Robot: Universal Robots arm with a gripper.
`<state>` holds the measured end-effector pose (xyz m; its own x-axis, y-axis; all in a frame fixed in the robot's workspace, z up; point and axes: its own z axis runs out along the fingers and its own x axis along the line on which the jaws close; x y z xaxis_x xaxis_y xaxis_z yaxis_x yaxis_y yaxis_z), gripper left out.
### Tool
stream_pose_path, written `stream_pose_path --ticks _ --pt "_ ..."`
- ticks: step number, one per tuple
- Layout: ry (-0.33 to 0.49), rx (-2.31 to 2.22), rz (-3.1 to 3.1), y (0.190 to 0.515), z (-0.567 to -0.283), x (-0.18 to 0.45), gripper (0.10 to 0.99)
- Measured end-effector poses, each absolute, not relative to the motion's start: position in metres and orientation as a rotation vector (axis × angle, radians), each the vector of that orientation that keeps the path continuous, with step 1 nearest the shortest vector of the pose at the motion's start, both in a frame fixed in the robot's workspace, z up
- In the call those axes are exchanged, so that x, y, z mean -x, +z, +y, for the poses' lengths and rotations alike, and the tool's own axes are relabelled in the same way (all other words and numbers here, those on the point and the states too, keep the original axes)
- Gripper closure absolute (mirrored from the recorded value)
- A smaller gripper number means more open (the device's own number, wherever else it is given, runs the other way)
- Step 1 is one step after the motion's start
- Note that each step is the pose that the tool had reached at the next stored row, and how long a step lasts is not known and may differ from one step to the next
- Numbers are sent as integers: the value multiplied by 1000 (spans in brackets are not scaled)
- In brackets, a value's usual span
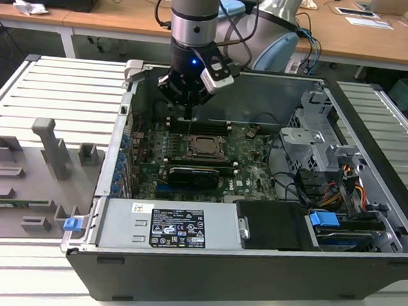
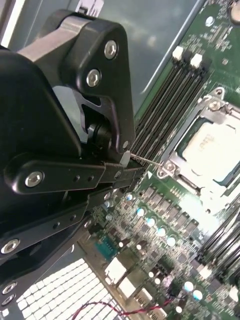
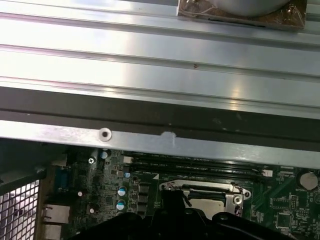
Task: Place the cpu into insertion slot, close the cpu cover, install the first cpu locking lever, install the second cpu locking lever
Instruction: 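Install the first cpu locking lever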
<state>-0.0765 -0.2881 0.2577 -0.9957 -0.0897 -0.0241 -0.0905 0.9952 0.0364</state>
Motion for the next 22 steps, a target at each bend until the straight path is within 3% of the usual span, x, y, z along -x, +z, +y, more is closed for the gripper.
stream_pose_path --ticks 9,12,22 --pt "60 141 3115 256 -288 60 980" --pt "103 140 3113 255 -290 60 980" --pt "134 125 3111 242 -291 54 980"
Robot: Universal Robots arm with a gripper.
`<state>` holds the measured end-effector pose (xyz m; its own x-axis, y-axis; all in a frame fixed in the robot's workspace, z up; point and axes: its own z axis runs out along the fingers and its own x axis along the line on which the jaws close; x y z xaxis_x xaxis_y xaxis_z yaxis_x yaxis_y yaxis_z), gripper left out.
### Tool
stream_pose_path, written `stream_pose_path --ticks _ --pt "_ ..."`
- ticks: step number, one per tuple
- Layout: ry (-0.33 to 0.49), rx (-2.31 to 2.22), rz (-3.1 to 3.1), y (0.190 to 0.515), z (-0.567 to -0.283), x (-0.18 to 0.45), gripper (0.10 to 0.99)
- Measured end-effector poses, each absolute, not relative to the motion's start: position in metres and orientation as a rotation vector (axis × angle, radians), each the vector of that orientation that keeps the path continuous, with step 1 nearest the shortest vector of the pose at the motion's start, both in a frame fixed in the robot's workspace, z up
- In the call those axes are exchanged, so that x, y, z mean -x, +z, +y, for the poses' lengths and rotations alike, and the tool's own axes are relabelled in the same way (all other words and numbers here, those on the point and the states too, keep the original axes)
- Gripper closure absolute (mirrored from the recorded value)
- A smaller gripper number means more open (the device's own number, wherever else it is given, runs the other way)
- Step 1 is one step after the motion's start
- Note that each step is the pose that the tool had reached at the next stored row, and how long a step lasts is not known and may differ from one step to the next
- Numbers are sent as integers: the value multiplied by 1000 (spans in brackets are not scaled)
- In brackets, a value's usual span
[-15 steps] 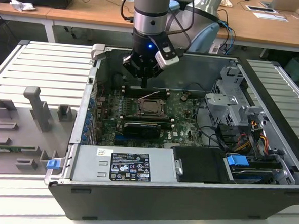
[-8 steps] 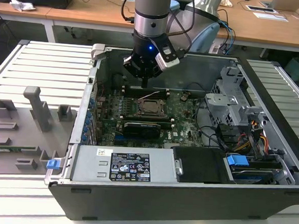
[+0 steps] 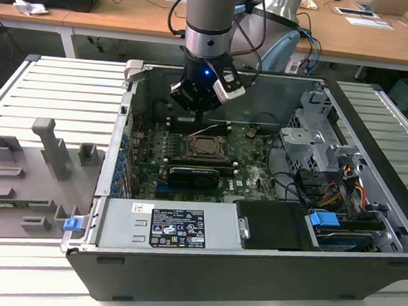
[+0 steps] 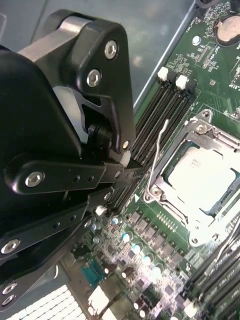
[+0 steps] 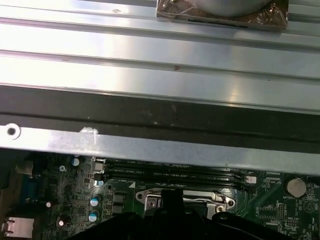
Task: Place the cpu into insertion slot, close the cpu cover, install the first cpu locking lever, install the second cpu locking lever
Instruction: 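Install the first cpu locking lever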
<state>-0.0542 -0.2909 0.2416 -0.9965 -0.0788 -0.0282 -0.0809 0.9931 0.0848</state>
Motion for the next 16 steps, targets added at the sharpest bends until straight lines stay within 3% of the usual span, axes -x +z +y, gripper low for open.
stream_pose_path --ticks 16 --pt "144 143 3110 232 -291 49 980"
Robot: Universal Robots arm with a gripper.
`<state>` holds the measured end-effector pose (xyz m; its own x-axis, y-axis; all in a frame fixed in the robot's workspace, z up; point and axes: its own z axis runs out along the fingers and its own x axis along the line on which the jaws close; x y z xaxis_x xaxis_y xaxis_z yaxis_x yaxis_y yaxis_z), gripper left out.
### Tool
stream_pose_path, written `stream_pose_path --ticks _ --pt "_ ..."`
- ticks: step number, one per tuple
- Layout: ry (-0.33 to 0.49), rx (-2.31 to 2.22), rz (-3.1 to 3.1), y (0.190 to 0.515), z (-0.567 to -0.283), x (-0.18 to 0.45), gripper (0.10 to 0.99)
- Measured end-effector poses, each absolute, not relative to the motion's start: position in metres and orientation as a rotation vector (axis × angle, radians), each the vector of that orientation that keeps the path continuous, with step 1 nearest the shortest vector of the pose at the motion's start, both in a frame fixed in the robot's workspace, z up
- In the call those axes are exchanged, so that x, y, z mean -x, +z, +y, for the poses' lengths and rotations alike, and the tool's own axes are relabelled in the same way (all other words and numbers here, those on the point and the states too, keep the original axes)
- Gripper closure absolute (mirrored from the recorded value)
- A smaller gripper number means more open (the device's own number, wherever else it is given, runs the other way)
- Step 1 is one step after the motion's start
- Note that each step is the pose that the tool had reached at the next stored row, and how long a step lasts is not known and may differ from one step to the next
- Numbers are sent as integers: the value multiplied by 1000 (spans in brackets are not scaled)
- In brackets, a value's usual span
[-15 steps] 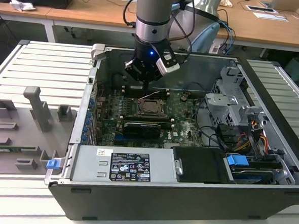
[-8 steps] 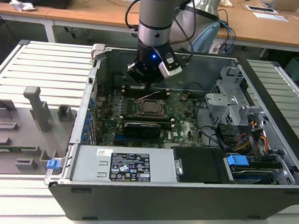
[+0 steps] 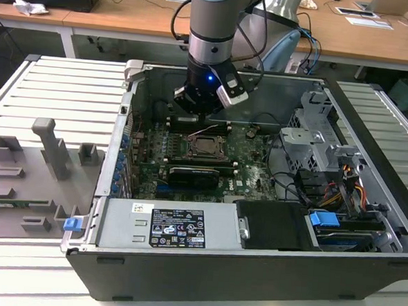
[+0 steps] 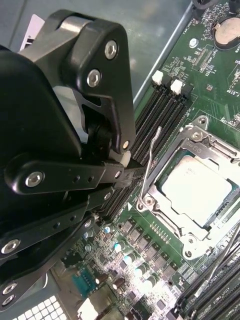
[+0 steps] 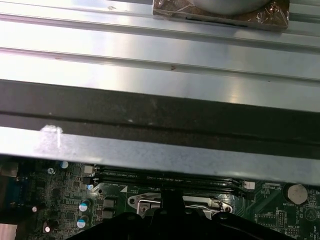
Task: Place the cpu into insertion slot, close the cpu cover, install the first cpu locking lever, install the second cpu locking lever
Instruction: 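Install the first cpu locking lever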
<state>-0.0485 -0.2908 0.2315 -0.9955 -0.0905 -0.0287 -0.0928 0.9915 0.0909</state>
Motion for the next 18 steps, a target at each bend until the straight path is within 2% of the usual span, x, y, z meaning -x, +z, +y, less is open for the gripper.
stream_pose_path --ticks 18 --pt "144 152 3110 225 -288 37 980"
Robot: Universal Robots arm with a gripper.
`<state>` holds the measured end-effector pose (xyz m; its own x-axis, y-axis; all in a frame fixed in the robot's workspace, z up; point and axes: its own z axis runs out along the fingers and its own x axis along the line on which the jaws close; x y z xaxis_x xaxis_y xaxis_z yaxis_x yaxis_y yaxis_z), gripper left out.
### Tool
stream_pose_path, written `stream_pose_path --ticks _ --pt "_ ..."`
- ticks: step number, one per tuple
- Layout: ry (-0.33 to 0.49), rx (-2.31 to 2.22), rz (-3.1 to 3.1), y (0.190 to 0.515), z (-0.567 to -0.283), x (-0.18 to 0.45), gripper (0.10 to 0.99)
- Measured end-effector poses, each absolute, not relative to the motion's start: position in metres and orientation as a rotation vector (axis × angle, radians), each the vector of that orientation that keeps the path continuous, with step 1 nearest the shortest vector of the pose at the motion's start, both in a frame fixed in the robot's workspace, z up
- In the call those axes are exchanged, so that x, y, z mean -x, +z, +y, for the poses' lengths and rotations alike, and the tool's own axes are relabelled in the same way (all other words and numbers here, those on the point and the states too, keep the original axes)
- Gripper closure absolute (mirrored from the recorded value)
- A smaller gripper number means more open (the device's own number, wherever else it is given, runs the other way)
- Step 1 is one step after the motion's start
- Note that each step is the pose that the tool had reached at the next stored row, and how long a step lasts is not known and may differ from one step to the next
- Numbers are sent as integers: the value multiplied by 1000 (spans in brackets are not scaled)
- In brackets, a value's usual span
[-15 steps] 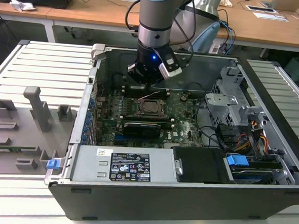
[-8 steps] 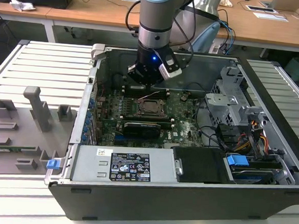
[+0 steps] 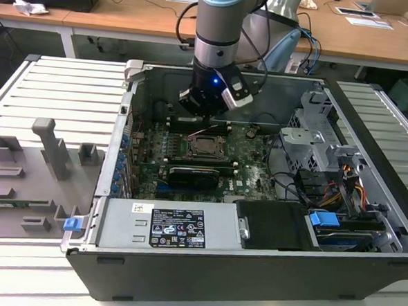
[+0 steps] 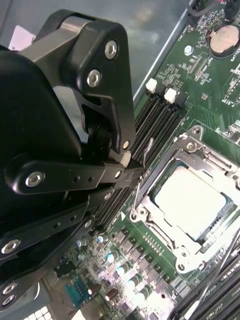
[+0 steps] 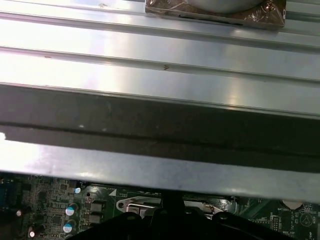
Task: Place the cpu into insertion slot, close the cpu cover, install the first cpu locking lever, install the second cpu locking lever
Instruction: 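Install the first cpu locking lever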
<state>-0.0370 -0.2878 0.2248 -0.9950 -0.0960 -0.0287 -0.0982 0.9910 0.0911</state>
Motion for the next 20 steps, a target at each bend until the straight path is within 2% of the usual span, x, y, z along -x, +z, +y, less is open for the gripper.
stream_pose_path --ticks 20 --pt "126 152 3115 211 -286 19 980"
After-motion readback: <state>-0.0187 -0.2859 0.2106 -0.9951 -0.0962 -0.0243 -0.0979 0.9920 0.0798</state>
